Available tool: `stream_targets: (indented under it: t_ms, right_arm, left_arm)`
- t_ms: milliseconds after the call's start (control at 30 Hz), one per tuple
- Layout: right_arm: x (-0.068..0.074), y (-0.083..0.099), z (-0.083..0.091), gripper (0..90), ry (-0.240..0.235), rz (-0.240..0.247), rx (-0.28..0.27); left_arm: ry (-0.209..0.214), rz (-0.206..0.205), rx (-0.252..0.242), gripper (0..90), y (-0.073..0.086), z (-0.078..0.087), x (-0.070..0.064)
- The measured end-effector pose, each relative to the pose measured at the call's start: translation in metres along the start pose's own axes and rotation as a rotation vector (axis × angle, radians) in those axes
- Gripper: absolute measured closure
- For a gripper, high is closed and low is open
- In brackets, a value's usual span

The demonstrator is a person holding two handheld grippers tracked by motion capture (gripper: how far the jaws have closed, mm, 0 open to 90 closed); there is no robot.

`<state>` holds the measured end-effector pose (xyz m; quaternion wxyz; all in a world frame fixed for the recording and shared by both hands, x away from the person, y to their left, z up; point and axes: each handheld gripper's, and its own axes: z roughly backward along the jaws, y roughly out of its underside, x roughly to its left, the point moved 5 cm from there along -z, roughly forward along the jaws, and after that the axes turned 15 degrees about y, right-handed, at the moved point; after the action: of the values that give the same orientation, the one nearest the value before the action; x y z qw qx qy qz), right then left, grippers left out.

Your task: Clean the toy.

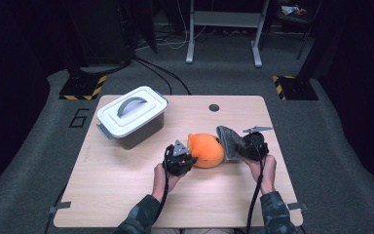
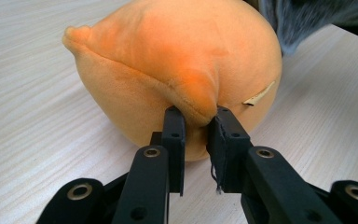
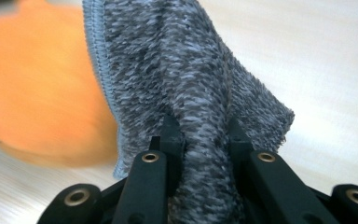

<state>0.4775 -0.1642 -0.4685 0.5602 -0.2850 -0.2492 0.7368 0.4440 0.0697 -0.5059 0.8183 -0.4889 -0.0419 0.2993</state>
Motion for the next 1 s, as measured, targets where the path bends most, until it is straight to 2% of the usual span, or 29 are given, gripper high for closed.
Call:
stream_targets:
  t_ms: [33,67,100,167,300,367,467,533,567,700,767,833,933,1000]
  right_arm:
    - [0.003,-0.005,0.005,75.2,-0.009,-0.002,-0.013]
    - [0.006,-0.009,0.010,75.2,-0.023,0.023,-0.036]
    - [0.011,-0.013,0.014,75.2,-0.026,0.026,-0.050]
    - [0.023,-0.020,0.017,75.2,-0.076,0.073,-0.074]
    - [0.043,-0.022,0.006,75.2,-0.098,0.134,-0.031]
    - [0.045,-0.022,0.001,75.3,-0.102,0.123,-0.025]
    - [0.044,-0.024,-0.002,75.2,-0.100,0.102,-0.018]
    - [0.045,-0.024,-0.004,75.1,-0.092,0.085,-0.006]
    - [0.044,-0.025,-0.005,75.1,-0.085,0.093,-0.007]
    - [0.046,-0.028,-0.006,75.1,-0.082,0.085,-0.002]
    - [0.047,-0.029,-0.007,75.1,-0.079,0.088,-0.004]
    - [0.048,-0.028,-0.006,75.0,-0.080,0.084,-0.005]
    - [0.046,-0.025,-0.005,75.0,-0.075,0.069,-0.009]
    - [0.043,-0.024,-0.004,75.0,-0.082,0.070,-0.017]
  left_arm:
    - [0.002,0.000,-0.001,76.7,0.000,0.000,0.000]
    - [0.002,-0.001,0.000,76.7,0.000,0.000,0.000]
    - [-0.002,-0.001,-0.002,76.5,0.000,0.000,0.001]
    - [0.000,0.003,-0.001,76.4,0.000,0.001,0.001]
    - [-0.008,0.008,-0.011,73.7,0.001,0.002,0.002]
    - [-0.003,0.000,-0.002,69.1,0.002,0.003,0.003]
    - [-0.020,-0.004,-0.003,59.9,0.005,0.003,0.003]
    - [-0.048,-0.035,0.014,52.7,0.007,0.002,0.003]
    - [-0.054,-0.039,0.012,50.3,0.007,0.001,0.003]
    - [-0.079,-0.077,0.023,45.6,0.007,-0.004,-0.001]
    - [-0.101,-0.106,0.034,48.7,0.007,-0.008,-0.001]
    - [-0.129,-0.140,0.052,57.1,0.007,-0.011,-0.003]
    - [-0.120,-0.127,0.040,69.2,0.006,-0.012,-0.003]
    - [-0.115,-0.127,0.029,73.8,0.005,-0.011,-0.003]
